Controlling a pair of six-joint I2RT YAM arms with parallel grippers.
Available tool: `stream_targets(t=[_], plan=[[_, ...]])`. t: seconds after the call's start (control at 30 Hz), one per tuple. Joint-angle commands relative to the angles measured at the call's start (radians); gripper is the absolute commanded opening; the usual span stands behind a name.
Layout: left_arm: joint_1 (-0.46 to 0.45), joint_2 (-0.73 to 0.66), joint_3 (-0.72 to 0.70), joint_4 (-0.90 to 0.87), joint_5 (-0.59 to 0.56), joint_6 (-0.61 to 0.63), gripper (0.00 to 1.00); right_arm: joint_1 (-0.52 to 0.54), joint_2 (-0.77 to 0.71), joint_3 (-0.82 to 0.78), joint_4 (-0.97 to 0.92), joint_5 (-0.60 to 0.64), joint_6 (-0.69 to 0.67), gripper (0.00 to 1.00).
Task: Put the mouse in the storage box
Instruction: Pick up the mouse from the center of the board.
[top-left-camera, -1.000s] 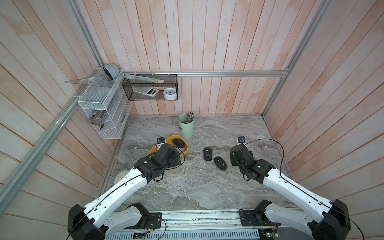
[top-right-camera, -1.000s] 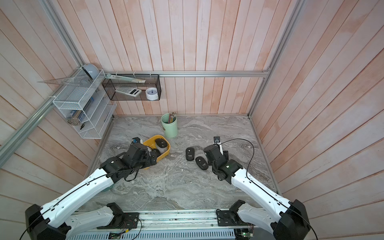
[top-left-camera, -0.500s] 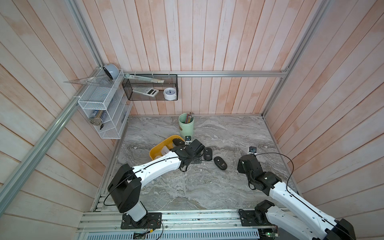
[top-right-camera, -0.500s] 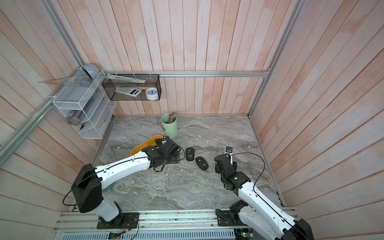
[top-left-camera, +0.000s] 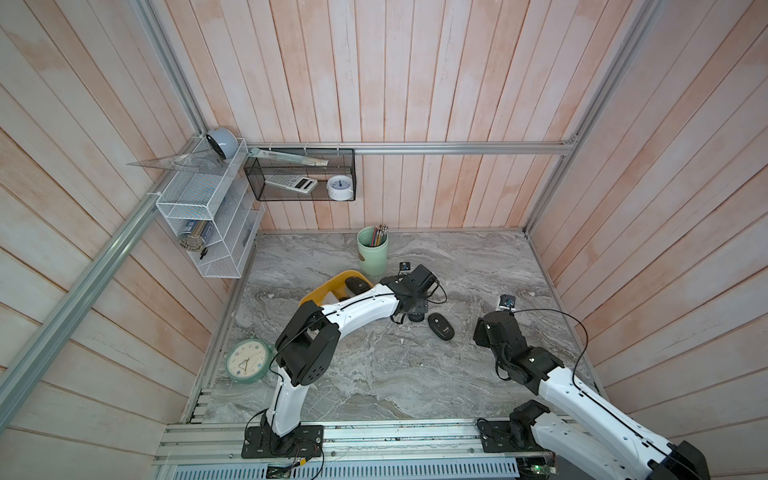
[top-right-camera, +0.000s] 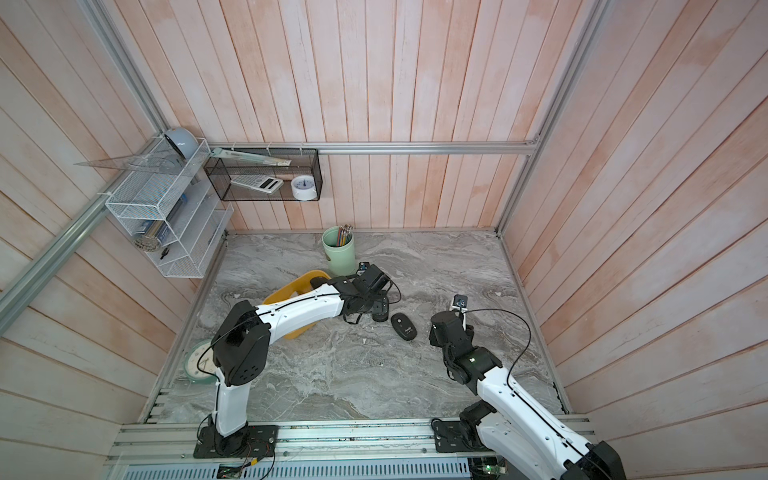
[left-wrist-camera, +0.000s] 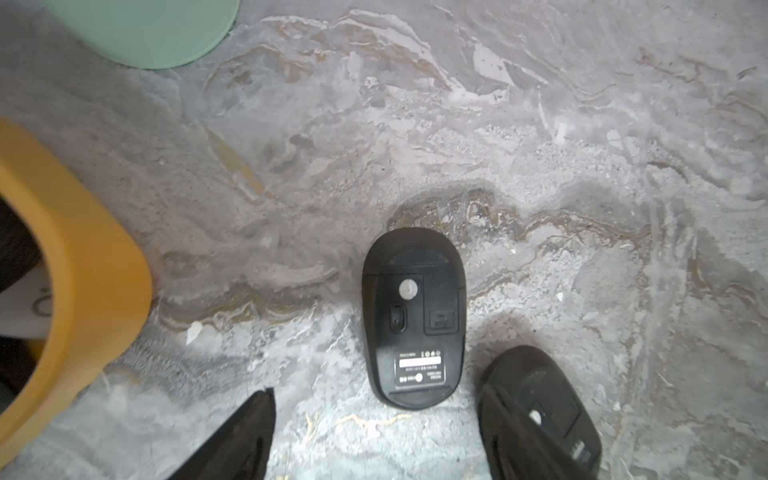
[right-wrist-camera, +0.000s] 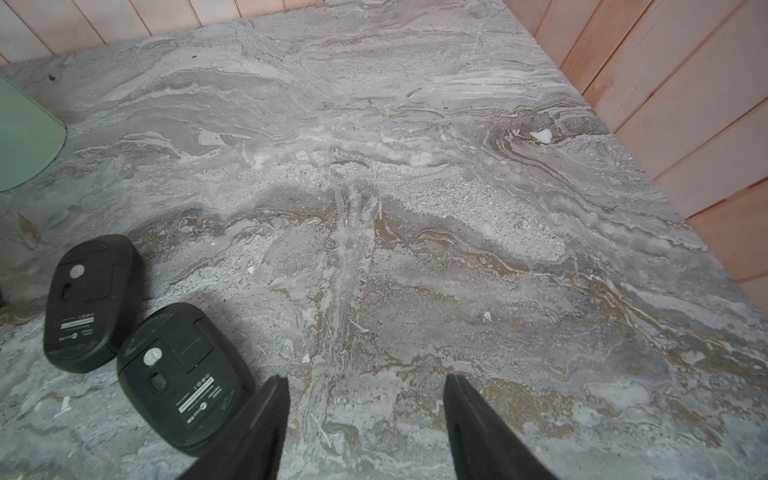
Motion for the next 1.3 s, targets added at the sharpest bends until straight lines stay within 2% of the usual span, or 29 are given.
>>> stream_targets(t=[0.0,0.13,0.53,0.97,1.1,1.17,1.27], plan=[[0.007,0.04,0.044,0.001,0.01,0.011,0.79,-0.004,-0.018,-0.017,0.016,-0.009,0.014,0.65],[0.027,0.076,0.056,0.025,0.039,0.006,0.74,-0.003,-0.018,-0.019,0.019,-0.011,0.014,0.65],[0.034,0.17,0.08,0.088,0.13,0.006,0.71,-0.004,-0.012,-0.019,0.024,-0.016,0.014,0.65],[0.042,0.225,0.088,0.099,0.153,-0.004,0.46,-0.004,-0.013,-0.022,0.027,-0.012,0.012,0.65],[0.043,0.221,0.077,0.115,0.165,-0.01,0.46,-0.004,-0.012,-0.022,0.027,-0.012,0.014,0.65],[0.043,0.225,0.073,0.122,0.173,-0.015,0.5,-0.004,-0.014,-0.022,0.027,-0.012,0.014,0.65],[0.044,0.229,0.067,0.132,0.182,-0.021,0.52,-0.004,-0.014,-0.023,0.027,-0.012,0.014,0.65]])
